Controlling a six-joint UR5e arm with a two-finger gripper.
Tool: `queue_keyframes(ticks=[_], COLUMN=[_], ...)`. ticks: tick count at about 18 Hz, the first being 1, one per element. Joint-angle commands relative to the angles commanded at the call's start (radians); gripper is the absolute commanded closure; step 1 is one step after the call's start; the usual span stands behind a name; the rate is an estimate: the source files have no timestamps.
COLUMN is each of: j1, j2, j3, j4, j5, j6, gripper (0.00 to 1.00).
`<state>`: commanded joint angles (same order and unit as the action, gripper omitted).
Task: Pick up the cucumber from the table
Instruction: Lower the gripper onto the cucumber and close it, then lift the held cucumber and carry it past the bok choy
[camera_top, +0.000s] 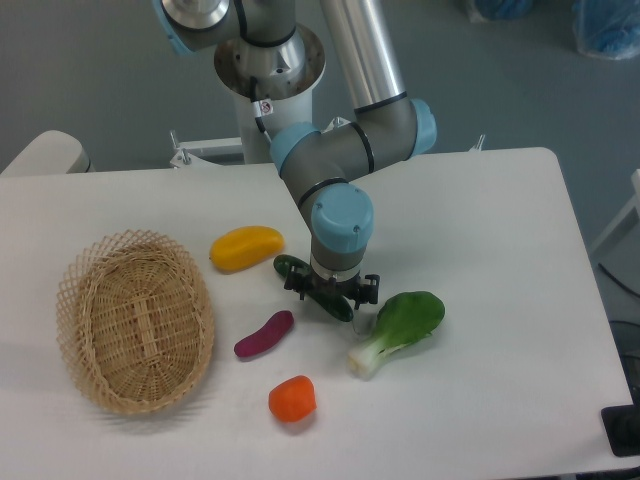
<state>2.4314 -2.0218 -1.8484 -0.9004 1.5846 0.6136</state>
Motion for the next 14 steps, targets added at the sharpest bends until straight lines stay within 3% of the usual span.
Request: queue_keyframes(ticks=[3, 6, 8, 14], j1=[-0.008, -0.008, -0.008, 0.006], j2=[0.000, 0.008, 0.014, 0.066], j3=[0.000, 0.003, 0.005, 0.049], j4=[-0.002, -0.003, -0.006, -0.026], j5=[0.002, 0.002, 0.002, -0.008], j6=[-0.002, -0.002, 0.000, 0.014], gripper=[0.33, 0.51, 0.57, 0.57])
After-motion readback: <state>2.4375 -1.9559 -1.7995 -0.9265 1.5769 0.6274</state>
